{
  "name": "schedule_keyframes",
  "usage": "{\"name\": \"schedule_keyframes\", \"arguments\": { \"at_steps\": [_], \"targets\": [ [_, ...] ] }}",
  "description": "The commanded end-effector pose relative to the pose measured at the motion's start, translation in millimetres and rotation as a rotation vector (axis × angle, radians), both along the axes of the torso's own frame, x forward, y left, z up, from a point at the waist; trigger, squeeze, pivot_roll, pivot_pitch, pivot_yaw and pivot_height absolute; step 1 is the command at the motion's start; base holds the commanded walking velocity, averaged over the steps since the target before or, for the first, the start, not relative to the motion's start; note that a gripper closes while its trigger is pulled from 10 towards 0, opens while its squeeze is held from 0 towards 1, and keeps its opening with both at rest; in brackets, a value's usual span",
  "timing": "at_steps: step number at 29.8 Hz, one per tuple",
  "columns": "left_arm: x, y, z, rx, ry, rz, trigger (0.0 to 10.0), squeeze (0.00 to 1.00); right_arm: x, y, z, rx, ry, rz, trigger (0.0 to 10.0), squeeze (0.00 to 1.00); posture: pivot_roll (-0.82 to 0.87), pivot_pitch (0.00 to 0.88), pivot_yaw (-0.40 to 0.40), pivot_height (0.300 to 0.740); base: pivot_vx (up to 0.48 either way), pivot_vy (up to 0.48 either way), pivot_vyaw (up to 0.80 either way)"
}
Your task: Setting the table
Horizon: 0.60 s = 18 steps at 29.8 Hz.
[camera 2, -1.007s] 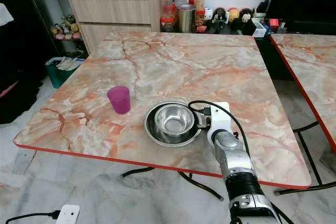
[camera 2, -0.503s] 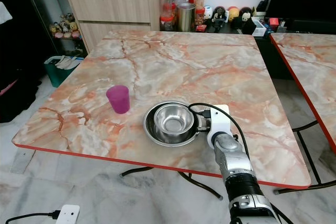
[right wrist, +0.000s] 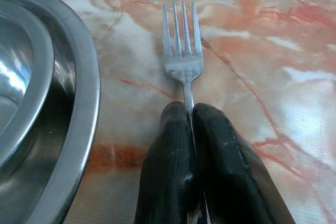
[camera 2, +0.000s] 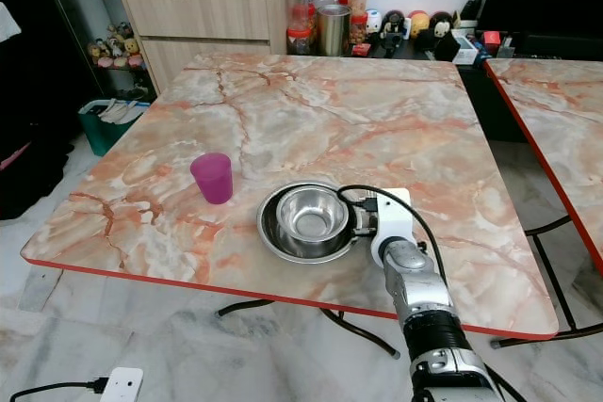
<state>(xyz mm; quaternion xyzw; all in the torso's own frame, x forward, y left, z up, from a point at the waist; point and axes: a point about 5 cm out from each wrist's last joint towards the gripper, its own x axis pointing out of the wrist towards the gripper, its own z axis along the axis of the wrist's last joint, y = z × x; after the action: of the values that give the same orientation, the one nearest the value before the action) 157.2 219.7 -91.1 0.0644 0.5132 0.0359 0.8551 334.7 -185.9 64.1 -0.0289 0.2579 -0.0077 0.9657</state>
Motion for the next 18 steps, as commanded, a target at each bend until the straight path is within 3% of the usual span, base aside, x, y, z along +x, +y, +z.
{"name": "schedule_keyframes", "arguments": {
  "at_steps": [1,2,3,4,5,17,18],
  "targets": [
    [2.1,1.6,1.0,0.013,0.010,-0.019,10.0,0.00,2.8,3.7,2.6,0.000,-0.007,0.008,10.0,0.23,0.06,0.000,0.023,0.728,0.000,0.000,0.00],
    [2.2,1.7,1.1,0.013,0.011,-0.019,10.0,0.00,2.7,3.9,2.5,0.000,-0.008,0.008,10.0,0.31,0.06,0.000,0.023,0.728,0.000,0.000,0.00],
    [2.3,1.6,1.1,0.013,0.011,-0.019,10.0,0.00,2.7,4.2,2.6,-0.001,-0.008,0.010,10.0,0.60,0.06,0.000,0.023,0.728,0.000,0.000,0.00],
    [2.4,1.6,1.1,0.013,0.010,-0.018,10.0,0.00,2.8,4.6,2.8,-0.001,-0.010,0.013,10.0,0.82,0.06,0.000,0.023,0.728,0.000,0.000,0.00],
    [2.4,1.5,1.1,0.013,0.010,-0.018,10.0,0.00,2.9,4.6,2.8,-0.002,-0.011,0.013,10.0,0.98,0.06,0.000,0.023,0.728,0.000,0.000,0.00],
    [2.4,1.5,1.1,0.015,0.009,-0.016,10.0,0.00,3.1,6.3,2.6,-0.004,-0.011,0.020,10.0,1.00,0.06,0.000,0.021,0.728,0.000,0.000,0.00],
    [2.4,1.5,1.1,0.014,0.010,-0.016,10.0,0.00,3.3,6.5,2.9,-0.005,-0.013,0.020,10.0,0.00,0.06,0.000,0.021,0.728,0.000,0.000,0.00]
  ]
}}
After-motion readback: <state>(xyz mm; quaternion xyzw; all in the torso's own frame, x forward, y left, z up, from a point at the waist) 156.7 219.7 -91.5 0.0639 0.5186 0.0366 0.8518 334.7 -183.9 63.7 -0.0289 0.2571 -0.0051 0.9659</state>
